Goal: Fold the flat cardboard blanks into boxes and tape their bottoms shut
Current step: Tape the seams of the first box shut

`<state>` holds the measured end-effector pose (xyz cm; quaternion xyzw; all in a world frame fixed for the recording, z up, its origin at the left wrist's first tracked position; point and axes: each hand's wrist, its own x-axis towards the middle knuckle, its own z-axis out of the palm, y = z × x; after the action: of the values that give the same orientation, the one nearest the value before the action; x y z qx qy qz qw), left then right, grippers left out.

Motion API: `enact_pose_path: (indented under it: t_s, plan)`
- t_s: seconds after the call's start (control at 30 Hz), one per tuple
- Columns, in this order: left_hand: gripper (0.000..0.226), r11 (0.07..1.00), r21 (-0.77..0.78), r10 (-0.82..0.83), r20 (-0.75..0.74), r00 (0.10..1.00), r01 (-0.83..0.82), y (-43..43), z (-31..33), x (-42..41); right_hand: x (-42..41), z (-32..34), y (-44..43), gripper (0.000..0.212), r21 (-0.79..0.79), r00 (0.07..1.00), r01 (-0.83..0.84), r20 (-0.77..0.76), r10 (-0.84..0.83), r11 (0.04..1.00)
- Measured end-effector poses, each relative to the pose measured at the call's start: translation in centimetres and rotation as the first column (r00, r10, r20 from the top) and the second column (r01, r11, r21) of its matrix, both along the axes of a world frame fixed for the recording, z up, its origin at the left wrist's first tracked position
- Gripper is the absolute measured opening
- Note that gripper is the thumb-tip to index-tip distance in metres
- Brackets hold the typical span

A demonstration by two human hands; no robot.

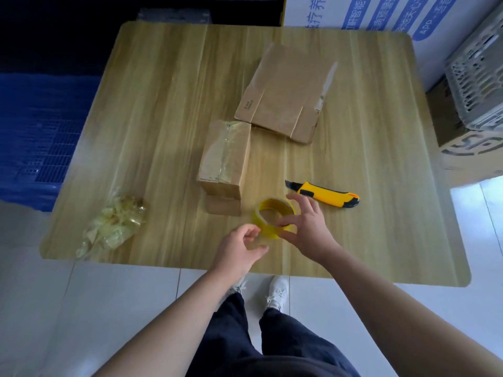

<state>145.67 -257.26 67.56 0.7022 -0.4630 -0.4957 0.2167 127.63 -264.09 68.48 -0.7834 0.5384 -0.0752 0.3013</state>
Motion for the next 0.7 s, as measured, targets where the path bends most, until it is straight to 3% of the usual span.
enact_pose_path:
  t_s: [0.17, 0.33, 0.4, 0.53, 0.7]
  plan:
    - [0.027, 0.966, -0.215, 0.150, 0.005, 0.989, -0.146, -1.2, 2.4, -1.5, -0.7, 2.1, -0.2, 0.024, 0.151, 0.951, 0.128, 0.262, -0.164, 0.980]
    - [0.012, 0.906, -0.377, 0.207, 0.003, 0.978, -0.190, -2.7, 4.4, -2.0, -0.6, 4.5, -0.2, 0.011, 0.235, 0.923, 0.014, 0.371, -0.103, 0.972]
    - [0.011, 0.903, -0.380, 0.212, -0.012, 0.977, -0.201, -3.1, 5.4, -2.1, -0.6, 5.2, -0.1, 0.010, 0.231, 0.919, -0.005, 0.384, -0.086, 0.973]
    - [0.033, 0.935, -0.266, 0.243, 0.004, 0.970, -0.233, -3.5, 6.2, -2.0, -0.3, 6.5, 0.1, 0.010, 0.144, 0.925, 0.022, 0.372, -0.075, 0.989]
    - [0.034, 0.962, -0.156, 0.200, -0.162, 0.966, -0.225, -4.1, 7.2, -1.1, 0.1, 8.3, 0.2, 0.017, 0.121, 0.926, 0.114, 0.347, -0.150, 0.986]
